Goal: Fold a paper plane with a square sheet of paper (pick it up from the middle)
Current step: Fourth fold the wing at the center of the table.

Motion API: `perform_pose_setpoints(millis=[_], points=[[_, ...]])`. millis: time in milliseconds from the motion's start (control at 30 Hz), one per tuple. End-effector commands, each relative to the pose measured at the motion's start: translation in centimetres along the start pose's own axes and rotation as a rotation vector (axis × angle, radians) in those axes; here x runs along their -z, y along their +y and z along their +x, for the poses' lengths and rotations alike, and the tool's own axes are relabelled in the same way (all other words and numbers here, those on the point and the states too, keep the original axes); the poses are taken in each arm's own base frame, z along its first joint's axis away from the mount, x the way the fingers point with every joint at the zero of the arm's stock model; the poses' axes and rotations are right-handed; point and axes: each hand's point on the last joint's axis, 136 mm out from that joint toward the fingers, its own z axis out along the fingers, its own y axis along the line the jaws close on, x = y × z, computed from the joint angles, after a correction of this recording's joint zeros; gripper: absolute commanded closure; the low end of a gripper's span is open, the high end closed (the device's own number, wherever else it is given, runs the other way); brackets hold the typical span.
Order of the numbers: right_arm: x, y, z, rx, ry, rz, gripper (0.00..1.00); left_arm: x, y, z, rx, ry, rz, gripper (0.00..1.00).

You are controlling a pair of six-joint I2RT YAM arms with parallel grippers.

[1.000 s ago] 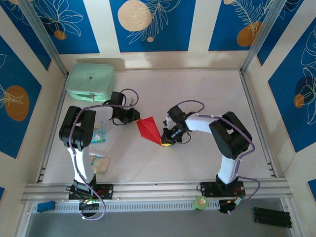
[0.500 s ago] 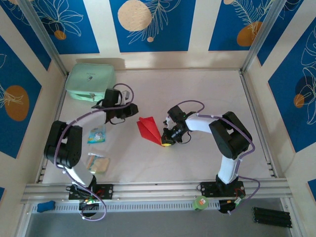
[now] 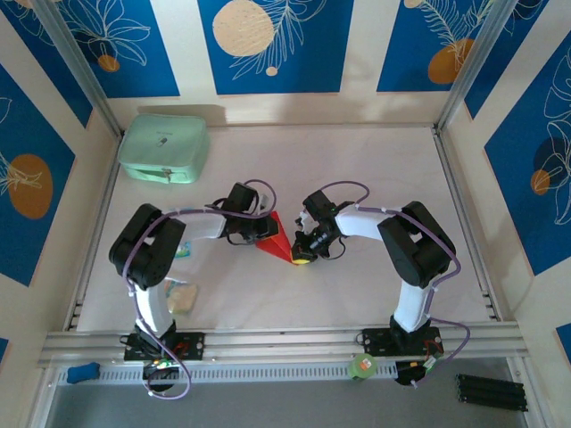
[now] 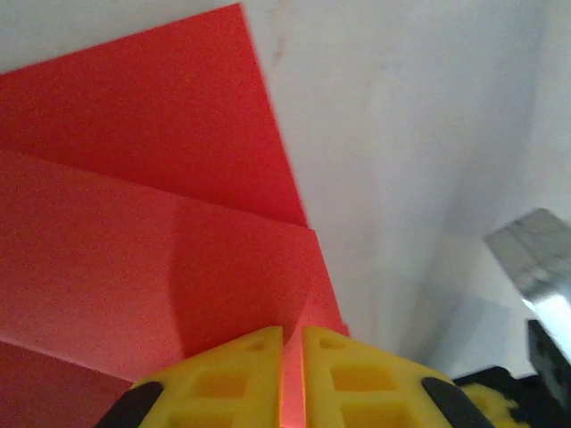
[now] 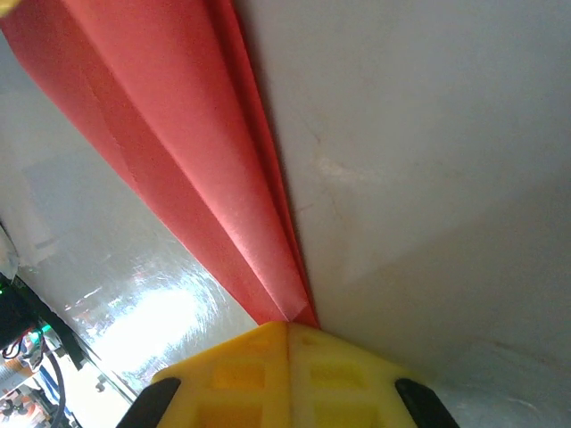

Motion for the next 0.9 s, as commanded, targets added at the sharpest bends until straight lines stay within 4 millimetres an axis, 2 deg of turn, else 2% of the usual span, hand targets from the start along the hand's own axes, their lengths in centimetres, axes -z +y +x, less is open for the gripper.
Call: perform_pose_setpoints(millis=[0,200,400,633,767,867], points=[[-0.9,-3.6,2.8,-0.078,0.103,0.126,0.99,-0.4,1.0,-0.5,0.027,-0.013,-0.076,0.87],[-0.7,-3.6,3.4,-0.076,0.117,0.112,0.99,-0.8,4.1,0.7,0.073,0.033,-0.209,0.87],[-0.5,-4.1,4.9,-0.097,0.132,0.104,0.99,-1.3,5.9,1.8,0.087,0.070,-0.274,0.88],[-0.1,-4.7,6.2,-0.124,0.105,0.087,0.99,-1.5,5.7,1.9,0.073,0.078,-0.258,0.89],[1.3,-2.9,4.8,-0.072,0.019,0.037,0.98,-1.5,5.3,1.8,0.064,0.086,-0.240,0.89],[3.0,-1.1,3.3,-0.016,-0.075,-0.002,0.98,-1.4,3.8,1.3,0.053,0.080,-0.183,0.88]])
